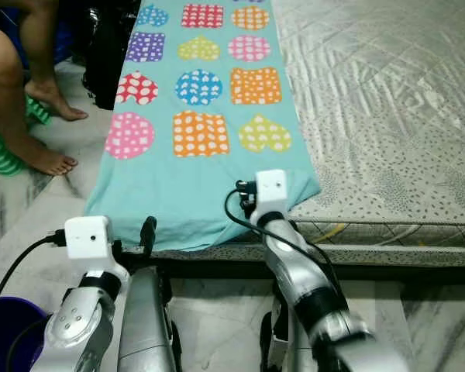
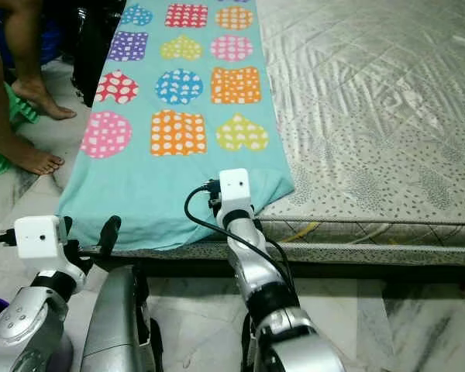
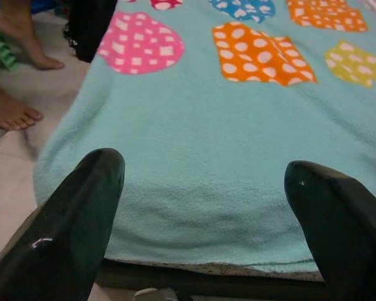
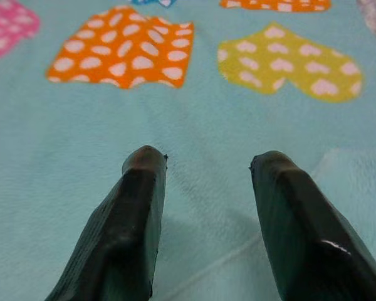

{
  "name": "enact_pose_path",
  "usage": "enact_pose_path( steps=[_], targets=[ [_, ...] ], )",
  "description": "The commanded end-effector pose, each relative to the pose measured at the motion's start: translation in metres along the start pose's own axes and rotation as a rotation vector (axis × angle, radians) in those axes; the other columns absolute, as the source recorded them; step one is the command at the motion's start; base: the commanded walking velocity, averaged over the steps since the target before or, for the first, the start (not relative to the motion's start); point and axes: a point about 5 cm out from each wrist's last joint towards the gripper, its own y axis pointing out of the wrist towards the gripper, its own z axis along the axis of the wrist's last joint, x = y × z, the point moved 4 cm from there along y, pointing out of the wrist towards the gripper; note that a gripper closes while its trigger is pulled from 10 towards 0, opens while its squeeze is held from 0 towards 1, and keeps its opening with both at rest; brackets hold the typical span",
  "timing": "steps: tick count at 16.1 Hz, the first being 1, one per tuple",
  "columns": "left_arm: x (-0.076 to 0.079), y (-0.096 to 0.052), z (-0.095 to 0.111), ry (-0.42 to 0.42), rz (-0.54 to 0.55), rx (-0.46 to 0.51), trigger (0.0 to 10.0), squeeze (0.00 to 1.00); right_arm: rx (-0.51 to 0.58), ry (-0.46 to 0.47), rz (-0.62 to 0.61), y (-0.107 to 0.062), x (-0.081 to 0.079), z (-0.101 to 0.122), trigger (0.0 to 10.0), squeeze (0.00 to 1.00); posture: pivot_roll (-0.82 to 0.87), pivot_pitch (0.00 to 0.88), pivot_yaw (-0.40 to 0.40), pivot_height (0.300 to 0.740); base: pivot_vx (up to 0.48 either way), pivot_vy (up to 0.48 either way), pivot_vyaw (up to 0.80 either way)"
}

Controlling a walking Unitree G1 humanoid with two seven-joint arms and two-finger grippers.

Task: Clean up the room

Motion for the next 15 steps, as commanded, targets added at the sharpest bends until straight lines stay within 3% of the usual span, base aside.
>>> enact_pose_path(
  steps=[1, 6, 10, 11, 12, 13, 14, 15],
  targets=[
    [-0.004, -0.007, 0.0, 0.02, 0.007, -0.012, 10.0, 0.0, -0.018, -0.023, -0.027, 0.003, 0.0, -0.002, 10.0, 1.0, 0.17, 0.247, 0.0, 0.531, 0.0, 0.0, 0.0],
    [0.0, -0.015, -0.004, 0.014, 0.005, -0.041, 10.0, 0.0, -0.108, -0.172, -0.157, 0.009, 0.025, -0.01, 10.0, 1.0, 0.18, 0.278, -0.001, 0.531, 0.0, 0.0, 0.0],
    [-0.001, -0.016, -0.004, 0.015, 0.005, -0.049, 10.0, 0.0, -0.171, -0.214, -0.215, 0.007, 0.041, -0.02, 10.0, 1.0, 0.19, 0.281, 0.002, 0.531, 0.0, 0.0, 0.0],
    [-0.001, -0.014, -0.004, 0.017, 0.006, -0.051, 10.0, 0.0, -0.225, -0.195, -0.213, 0.005, 0.044, -0.03, 10.0, 0.65, 0.18, 0.278, 0.003, 0.531, 0.0, 0.0, 0.0],
    [-0.002, -0.014, -0.004, 0.017, 0.006, -0.052, 10.0, 0.0, -0.257, -0.188, -0.19, 0.003, 0.044, -0.036, 9.9, 0.0, 0.18, 0.277, 0.004, 0.531, 0.0, 0.0, 0.0],
    [-0.001, -0.013, -0.005, 0.016, 0.005, -0.053, 10.0, 0.0, -0.272, -0.191, -0.178, 0.001, 0.043, -0.04, 5.8, 0.0, 0.18, 0.273, 0.004, 0.531, 0.0, 0.0, 0.0],
    [-0.001, -0.013, -0.005, 0.014, 0.004, -0.053, 10.0, 0.0, -0.281, -0.186, -0.169, 0.0, 0.043, -0.043, 0.0, 0.0, 0.17, 0.271, 0.005, 0.531, 0.0, 0.0, 0.0],
    [0.001, -0.011, -0.005, 0.011, 0.001, -0.052, 10.0, 0.0, -0.287, -0.183, -0.165, 0.0, 0.042, -0.045, 0.0, 0.0, 0.17, 0.268, 0.006, 0.531, 0.0, 0.0, 0.0]
  ],
)
